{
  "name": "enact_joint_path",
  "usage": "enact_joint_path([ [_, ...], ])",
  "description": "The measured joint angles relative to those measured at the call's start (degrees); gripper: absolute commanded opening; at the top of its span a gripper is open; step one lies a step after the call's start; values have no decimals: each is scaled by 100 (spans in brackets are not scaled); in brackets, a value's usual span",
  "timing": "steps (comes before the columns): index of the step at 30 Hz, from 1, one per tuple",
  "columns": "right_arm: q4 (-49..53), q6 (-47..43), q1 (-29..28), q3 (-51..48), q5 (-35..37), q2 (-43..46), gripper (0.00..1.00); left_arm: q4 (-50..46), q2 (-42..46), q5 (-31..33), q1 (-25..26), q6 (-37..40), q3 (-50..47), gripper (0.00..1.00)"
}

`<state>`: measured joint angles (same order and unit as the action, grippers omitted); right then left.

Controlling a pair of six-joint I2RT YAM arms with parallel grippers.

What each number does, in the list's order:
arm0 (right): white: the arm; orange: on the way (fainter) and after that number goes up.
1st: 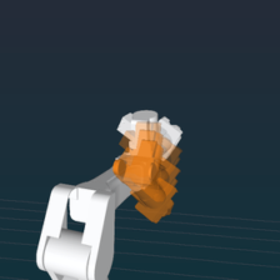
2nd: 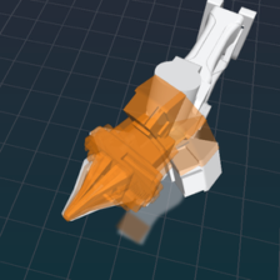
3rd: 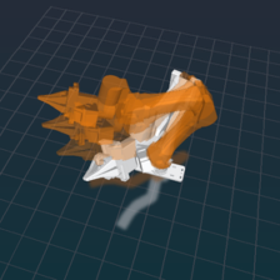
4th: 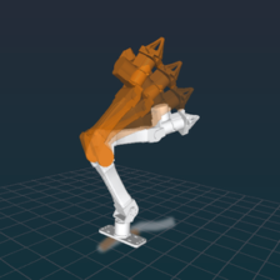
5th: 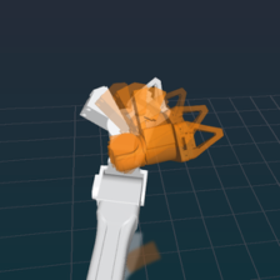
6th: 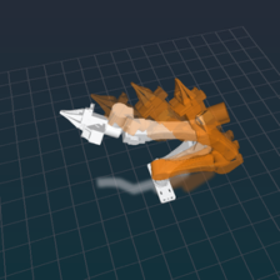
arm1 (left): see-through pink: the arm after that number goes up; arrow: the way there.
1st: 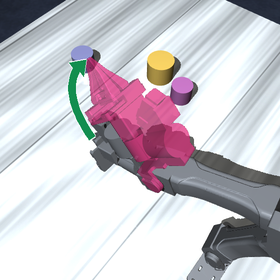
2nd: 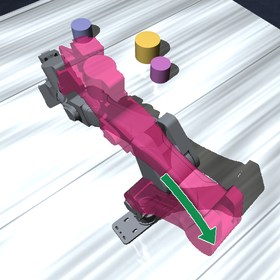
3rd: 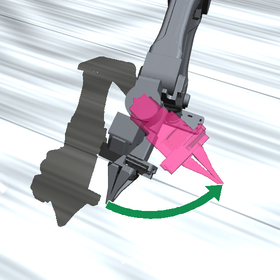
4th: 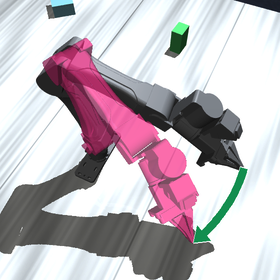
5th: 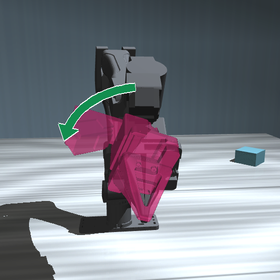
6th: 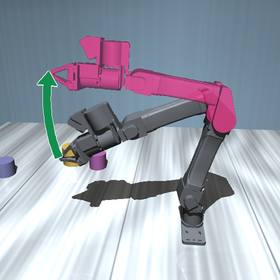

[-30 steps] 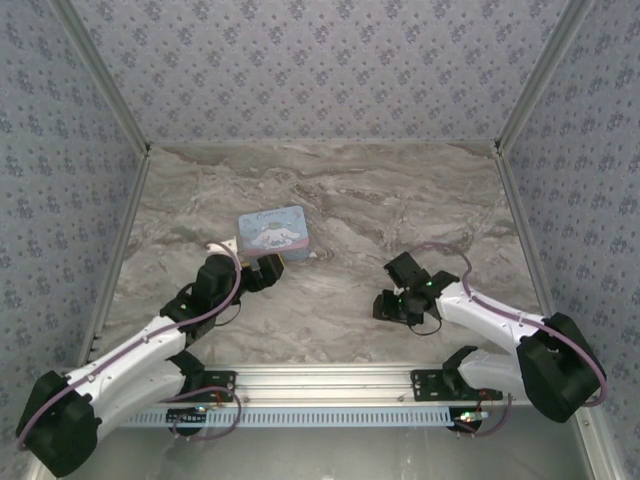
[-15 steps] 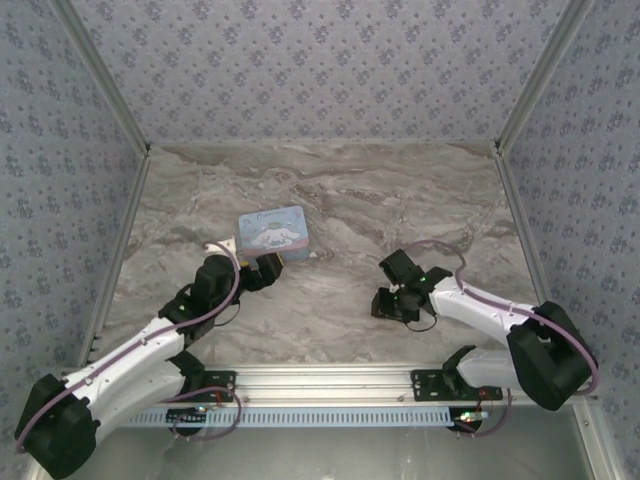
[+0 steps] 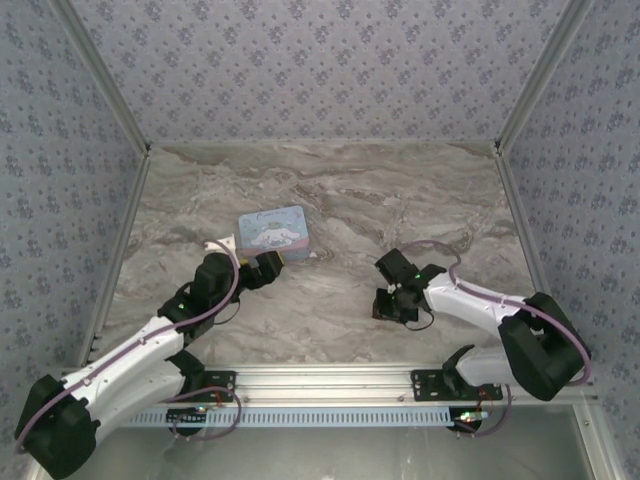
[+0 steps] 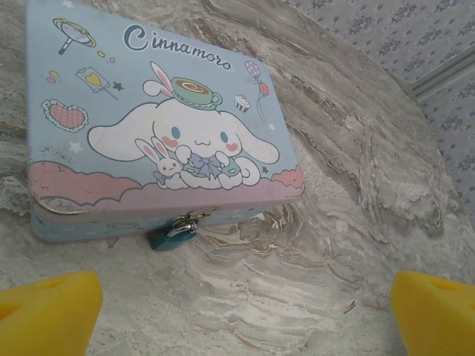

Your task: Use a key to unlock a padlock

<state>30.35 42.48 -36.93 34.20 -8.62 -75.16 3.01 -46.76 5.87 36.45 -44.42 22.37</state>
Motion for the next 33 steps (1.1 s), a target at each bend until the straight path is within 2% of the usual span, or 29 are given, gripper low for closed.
enact_joint_path([
  [13, 192, 46, -72, 170, 111, -155, 12, -68, 13, 26, 0, 42, 33, 99],
  [25, -293, 216, -162, 76, 28, 44, 0, -192, 103, 109, 0, 87, 66, 99],
  [33, -299, 232, -162, 13, 52, 236, 0, -243, 103, 107, 0, 90, 122, 99],
])
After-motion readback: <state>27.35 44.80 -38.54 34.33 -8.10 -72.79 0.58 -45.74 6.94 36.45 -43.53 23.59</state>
